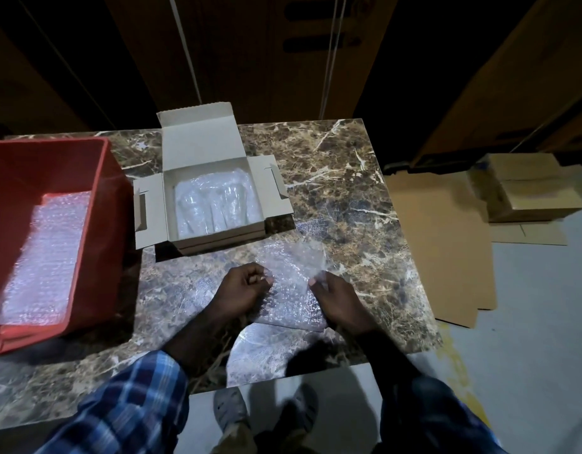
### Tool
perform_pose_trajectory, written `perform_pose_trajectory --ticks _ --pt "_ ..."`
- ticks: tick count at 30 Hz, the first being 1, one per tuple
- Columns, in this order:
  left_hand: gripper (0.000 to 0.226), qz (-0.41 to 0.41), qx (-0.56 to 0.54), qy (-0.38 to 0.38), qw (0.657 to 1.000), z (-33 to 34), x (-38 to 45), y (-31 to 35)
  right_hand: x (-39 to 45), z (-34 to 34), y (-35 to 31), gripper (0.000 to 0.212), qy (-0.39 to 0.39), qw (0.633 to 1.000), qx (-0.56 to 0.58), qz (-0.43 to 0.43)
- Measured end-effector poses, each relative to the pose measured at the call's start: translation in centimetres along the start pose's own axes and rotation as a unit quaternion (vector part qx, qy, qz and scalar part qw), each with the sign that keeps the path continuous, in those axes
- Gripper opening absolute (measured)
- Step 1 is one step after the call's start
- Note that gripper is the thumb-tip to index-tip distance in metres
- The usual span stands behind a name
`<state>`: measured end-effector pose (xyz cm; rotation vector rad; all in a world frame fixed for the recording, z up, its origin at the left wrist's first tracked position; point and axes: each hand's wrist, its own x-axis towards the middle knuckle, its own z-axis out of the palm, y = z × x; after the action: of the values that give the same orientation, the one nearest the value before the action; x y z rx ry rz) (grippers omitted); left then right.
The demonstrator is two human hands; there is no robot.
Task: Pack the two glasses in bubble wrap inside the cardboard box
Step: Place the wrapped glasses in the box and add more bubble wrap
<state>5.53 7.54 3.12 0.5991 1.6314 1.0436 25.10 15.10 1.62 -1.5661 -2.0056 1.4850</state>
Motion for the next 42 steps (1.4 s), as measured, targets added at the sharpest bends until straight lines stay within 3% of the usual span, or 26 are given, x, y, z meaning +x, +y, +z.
perform_pose_trajectory --ticks 5,12,14,16,19,22,27,34,37,40,42 --pt "0.017 0.023 0.079 0.071 0.994 0.0 0.3 -1.6 2.4 0.5 -0.6 0.026 0.013 0.997 -0.071 0.035" --pt "0.010 0.044 0.178 0.121 0.975 0.1 1.4 -2.8 3.2 1.6 -0.5 0.036 0.078 0.989 -0.103 0.074" --pt "0.026 0.071 0.238 0.149 0.957 0.6 0.9 -2.6 2.8 2.1 -0.8 0.035 0.109 0.984 -0.118 0.084" --pt "0.039 0.154 0.277 0.176 0.932 1.2 -0.1 -2.6 1.8 2.8 -1.5 0.038 0.173 0.967 -0.173 0.076" --pt "0.039 0.288 0.410 0.192 0.844 1.9 -0.4 -3.6 1.2 4.5 -1.3 0.042 0.260 0.903 -0.334 -0.080" --pt "0.043 0.325 0.485 0.133 0.801 2.3 1.0 -5.4 1.7 6.3 0.0 0.052 0.217 0.898 -0.341 -0.171" --pt "0.055 0.282 0.576 0.068 0.765 2.2 2.0 -7.1 2.5 7.2 2.7 0.056 0.112 0.905 -0.369 -0.181" --pt "0.062 0.263 0.599 0.074 0.753 1.4 2.1 -7.1 1.5 4.0 4.9 0.068 0.191 0.897 -0.370 -0.147" --pt "0.063 0.268 0.589 0.067 0.759 0.7 1.5 -7.0 0.6 2.8 6.0 0.072 0.174 0.869 -0.399 -0.238" --pt "0.063 0.328 0.591 0.025 0.736 0.7 -0.2 -7.4 -0.7 1.9 7.3 0.077 0.109 0.820 -0.440 -0.349" --pt "0.064 0.359 0.592 -0.011 0.722 1.2 -1.4 -8.2 -1.2 2.0 8.0 0.069 0.106 0.815 -0.432 -0.373"
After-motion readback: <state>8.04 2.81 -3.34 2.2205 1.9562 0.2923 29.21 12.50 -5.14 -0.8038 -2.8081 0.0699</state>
